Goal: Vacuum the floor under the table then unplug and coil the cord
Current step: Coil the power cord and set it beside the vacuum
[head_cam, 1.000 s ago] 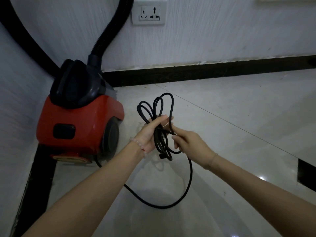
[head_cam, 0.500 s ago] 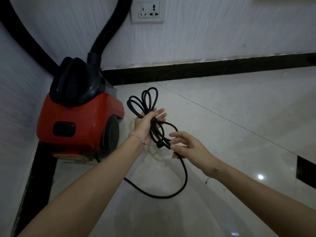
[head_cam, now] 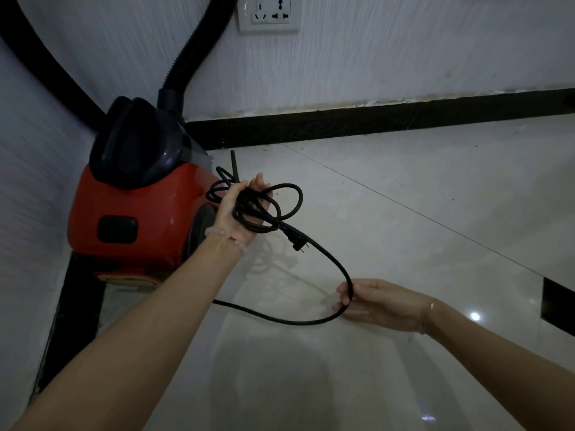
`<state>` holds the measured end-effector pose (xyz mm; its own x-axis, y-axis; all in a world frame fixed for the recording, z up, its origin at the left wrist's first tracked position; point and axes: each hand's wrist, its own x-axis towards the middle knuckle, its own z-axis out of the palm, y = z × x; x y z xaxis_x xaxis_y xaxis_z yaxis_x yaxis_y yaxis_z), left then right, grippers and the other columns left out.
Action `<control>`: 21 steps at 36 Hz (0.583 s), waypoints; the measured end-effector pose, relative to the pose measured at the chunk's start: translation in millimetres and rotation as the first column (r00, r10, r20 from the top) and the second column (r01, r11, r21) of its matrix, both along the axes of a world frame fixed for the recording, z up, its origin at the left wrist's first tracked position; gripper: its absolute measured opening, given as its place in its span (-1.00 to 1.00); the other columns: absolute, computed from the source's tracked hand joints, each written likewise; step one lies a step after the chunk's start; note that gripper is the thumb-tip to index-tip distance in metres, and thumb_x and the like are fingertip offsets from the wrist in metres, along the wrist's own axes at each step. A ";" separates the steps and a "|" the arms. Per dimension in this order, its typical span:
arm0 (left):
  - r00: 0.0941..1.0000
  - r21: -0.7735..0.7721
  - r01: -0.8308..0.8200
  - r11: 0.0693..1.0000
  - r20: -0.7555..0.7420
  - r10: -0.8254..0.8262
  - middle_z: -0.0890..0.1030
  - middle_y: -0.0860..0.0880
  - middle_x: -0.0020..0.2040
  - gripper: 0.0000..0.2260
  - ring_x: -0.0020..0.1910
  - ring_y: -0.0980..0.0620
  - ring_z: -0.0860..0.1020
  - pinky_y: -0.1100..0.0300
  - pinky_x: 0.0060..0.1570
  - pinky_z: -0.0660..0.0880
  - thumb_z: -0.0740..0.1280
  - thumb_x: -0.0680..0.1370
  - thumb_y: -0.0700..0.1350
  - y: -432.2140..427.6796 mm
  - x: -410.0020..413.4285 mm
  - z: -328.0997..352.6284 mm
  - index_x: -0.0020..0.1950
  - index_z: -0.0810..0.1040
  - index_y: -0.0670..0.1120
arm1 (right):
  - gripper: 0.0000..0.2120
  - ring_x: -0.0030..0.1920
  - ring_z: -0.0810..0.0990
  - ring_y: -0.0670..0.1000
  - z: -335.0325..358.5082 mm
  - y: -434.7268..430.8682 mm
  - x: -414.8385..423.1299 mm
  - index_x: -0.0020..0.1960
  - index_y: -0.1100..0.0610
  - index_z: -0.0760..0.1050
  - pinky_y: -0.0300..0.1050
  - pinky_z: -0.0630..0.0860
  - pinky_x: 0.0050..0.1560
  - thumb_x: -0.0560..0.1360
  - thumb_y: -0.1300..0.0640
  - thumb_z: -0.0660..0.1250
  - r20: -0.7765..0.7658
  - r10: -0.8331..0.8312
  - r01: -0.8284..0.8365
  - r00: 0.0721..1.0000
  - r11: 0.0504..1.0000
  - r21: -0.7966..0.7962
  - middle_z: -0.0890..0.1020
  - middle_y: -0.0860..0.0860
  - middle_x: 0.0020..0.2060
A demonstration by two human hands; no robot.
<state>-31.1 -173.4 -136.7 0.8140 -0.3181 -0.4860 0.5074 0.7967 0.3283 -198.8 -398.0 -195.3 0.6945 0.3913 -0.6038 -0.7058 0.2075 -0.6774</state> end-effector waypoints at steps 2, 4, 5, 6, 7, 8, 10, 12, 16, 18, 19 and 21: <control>0.999 -0.011 0.000 1.000 -0.035 -0.001 0.62 -0.08 -0.34 -0.79 -0.45 0.08 0.61 0.22 -0.30 0.63 0.18 0.60 -0.22 2.3 -1.2 -2.8 -0.14 0.53 -0.26 | -0.64 0.07 0.65 0.01 1.1 -3.1 3.7 -0.04 0.11 0.69 -0.09 0.49 0.28 0.25 -0.05 0.58 -0.001 0.035 -0.035 0.999 0.999 -0.019 0.67 0.00 -0.18; 0.995 -0.024 0.080 0.996 -0.058 -0.081 0.57 -0.08 -0.29 -0.73 -0.46 0.08 0.57 0.24 -0.32 0.61 0.18 0.59 -0.24 5.4 -4.2 -5.4 -0.22 0.57 -0.28 | -0.87 0.03 0.64 -0.08 5.6 0.8 9.4 -0.08 0.04 0.71 -0.18 0.47 0.28 0.40 0.06 0.45 0.033 0.160 -0.149 0.987 0.962 -0.228 0.71 -0.05 -0.15; 0.985 -0.014 0.162 0.987 -0.050 -0.162 0.56 -0.08 -0.28 -0.72 -0.47 0.09 0.57 0.25 -0.34 0.61 0.17 0.59 -0.23 7.4 -6.6 -5.5 -0.23 0.59 -0.27 | -0.88 0.02 0.63 -0.11 7.3 3.7 13.8 -0.08 0.01 0.71 -0.22 0.47 0.27 0.46 0.13 0.40 0.053 0.250 -0.217 0.967 0.912 -0.349 0.72 -0.06 -0.12; 0.967 0.015 0.254 0.967 -0.040 -0.253 0.58 -0.07 -0.28 -0.73 -0.47 0.10 0.58 0.26 -0.35 0.60 0.17 0.59 -0.23 9.1 -9.5 -5.4 -0.22 0.59 -0.25 | -0.86 0.02 0.63 -0.12 8.8 7.5 19.7 -0.06 0.02 0.71 -0.25 0.48 0.23 0.49 0.18 0.38 0.072 0.329 -0.262 0.941 0.850 -0.457 0.72 -0.05 -0.09; 0.940 0.054 0.342 0.938 -0.032 -0.341 0.59 -0.06 -0.28 -0.74 -0.46 0.11 0.58 0.27 -0.36 0.59 0.18 0.59 -0.22 10.9 -13.0 -4.5 -0.20 0.59 -0.24 | -0.86 0.01 0.63 -0.12 9.6 11.7 26.3 -0.03 0.07 0.70 -0.25 0.49 0.20 0.48 0.20 0.39 0.094 0.407 -0.294 0.909 0.783 -0.548 0.72 -0.04 -0.06; 0.910 0.098 0.414 0.905 -0.029 -0.413 0.60 -0.05 -0.28 -0.72 -0.45 0.11 0.59 0.27 -0.37 0.59 0.18 0.59 -0.21 12.0 -16.7 -3.6 -0.21 0.61 -0.23 | -0.85 0.00 0.62 -0.12 10.0 16.5 32.8 0.01 0.12 0.69 -0.24 0.49 0.17 0.47 0.21 0.41 0.117 0.482 -0.308 0.868 0.707 -0.636 0.71 -0.01 -0.05; 0.856 0.177 0.514 0.840 -0.034 -0.516 0.61 -0.06 -0.28 -0.68 -0.42 0.10 0.60 0.25 -0.33 0.61 0.17 0.59 -0.23 12.5 -25.2 -0.8 -0.24 0.64 -0.24 | -0.82 0.00 0.60 -0.08 9.4 25.9 45.4 0.05 0.17 0.68 -0.23 0.45 0.14 0.46 0.21 0.43 0.151 0.622 -0.287 0.769 0.546 -0.787 0.69 0.03 0.00; 0.826 0.260 0.556 0.790 -0.064 -0.560 0.63 -0.08 -0.32 -0.74 -0.40 0.08 0.62 0.18 -0.22 0.65 0.17 0.58 -0.25 12.3 -35.0 0.9 -0.20 0.60 -0.25 | -0.80 0.02 0.55 0.01 10.0 33.4 55.9 0.08 0.14 0.67 -0.25 0.40 0.04 0.47 0.19 0.41 0.188 0.718 -0.191 0.671 0.411 -0.891 0.60 0.06 0.01; 0.827 0.431 0.551 0.715 -0.166 -0.537 0.63 -0.09 -0.29 -0.86 -0.25 0.04 0.63 0.07 -0.03 0.59 0.25 0.55 -0.27 26.0 -54.0 -12.4 -0.19 0.55 -0.21 | -0.80 -0.11 0.46 -0.02 19.3 41.4 69.9 0.11 0.10 0.63 -0.25 0.27 -0.15 0.52 0.17 0.34 0.198 0.731 -0.042 0.653 0.296 -0.954 0.39 -0.03 -0.11; 0.833 0.458 0.546 0.702 -0.210 -0.512 0.62 -0.09 -0.25 -0.87 -0.21 0.03 0.64 0.08 -0.02 0.60 0.29 0.53 -0.24 39.6 -65.3 -22.1 -0.20 0.56 -0.20 | -0.85 -0.22 0.58 -0.01 21.2 46.4 72.1 0.06 0.10 0.61 -0.30 0.38 -0.23 0.55 0.17 0.30 0.201 0.704 -0.076 0.681 0.342 -0.937 0.50 -0.08 -0.21; 0.841 0.451 0.538 0.712 -0.234 -0.487 0.63 -0.09 -0.26 -0.87 -0.23 0.04 0.66 0.10 -0.04 0.60 0.30 0.52 -0.23 46.2 -71.8 -26.0 -0.21 0.57 -0.19 | -0.87 -0.26 0.63 0.00 21.8 50.4 71.7 0.03 0.11 0.60 -0.37 0.42 -0.25 0.55 0.21 0.28 0.218 0.671 -0.103 0.709 0.404 -0.909 0.55 -0.07 -0.24; 0.860 0.388 0.508 0.769 -0.284 -0.424 0.66 -0.09 -0.28 -0.86 -0.27 0.04 0.68 0.09 -0.07 0.60 0.30 0.52 -0.20 56.6 -86.0 -31.5 -0.20 0.58 -0.21 | -0.86 -0.23 0.66 0.00 22.8 61.2 68.9 -0.01 0.11 0.55 -0.38 0.51 -0.21 0.56 0.28 0.25 0.253 0.585 -0.156 0.770 0.558 -0.815 0.62 0.00 -0.19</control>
